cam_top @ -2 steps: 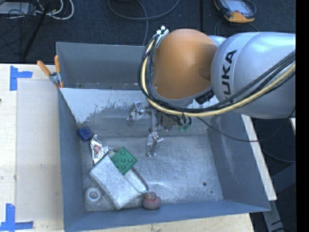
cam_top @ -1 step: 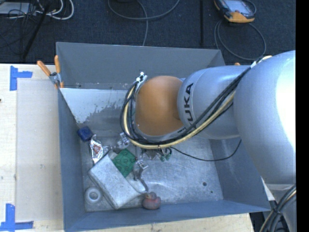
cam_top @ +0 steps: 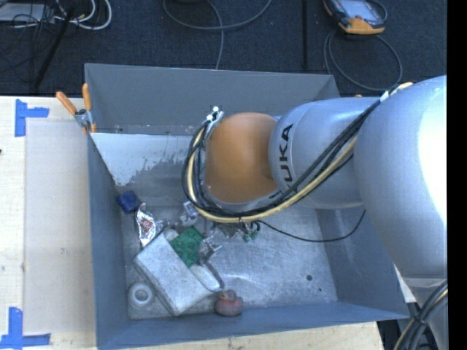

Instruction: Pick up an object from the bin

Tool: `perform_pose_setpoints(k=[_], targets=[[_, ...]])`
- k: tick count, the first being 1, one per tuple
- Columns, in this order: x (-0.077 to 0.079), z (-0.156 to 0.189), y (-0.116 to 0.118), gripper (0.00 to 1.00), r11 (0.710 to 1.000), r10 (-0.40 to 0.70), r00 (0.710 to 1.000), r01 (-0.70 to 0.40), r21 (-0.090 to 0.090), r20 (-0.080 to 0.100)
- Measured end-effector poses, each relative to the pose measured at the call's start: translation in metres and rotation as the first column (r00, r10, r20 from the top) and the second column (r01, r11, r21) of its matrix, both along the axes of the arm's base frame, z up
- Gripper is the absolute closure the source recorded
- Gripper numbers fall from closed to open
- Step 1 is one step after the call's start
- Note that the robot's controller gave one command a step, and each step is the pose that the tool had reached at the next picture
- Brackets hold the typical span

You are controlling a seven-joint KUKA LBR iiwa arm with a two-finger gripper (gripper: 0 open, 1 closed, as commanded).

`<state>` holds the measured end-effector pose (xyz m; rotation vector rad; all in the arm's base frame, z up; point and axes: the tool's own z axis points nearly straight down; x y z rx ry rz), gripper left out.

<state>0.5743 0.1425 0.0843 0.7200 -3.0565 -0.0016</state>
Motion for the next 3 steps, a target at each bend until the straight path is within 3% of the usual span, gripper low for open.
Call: perform_pose_setpoints(k=[1, 2, 3], targets=[[0.008, 0.165, 0.012, 1.00, 1.000, 0.027, 1.000, -0.027, 0.002, 0.010], [-0.040, 0.101, -0.050, 1.00, 0.996, 0.090, 0.996, -0.090, -0.004, -0.009], [-0.040, 0.140, -0.048, 1.00, 0.994, 0.109, 0.994, -0.109, 0.000, 0.005]])
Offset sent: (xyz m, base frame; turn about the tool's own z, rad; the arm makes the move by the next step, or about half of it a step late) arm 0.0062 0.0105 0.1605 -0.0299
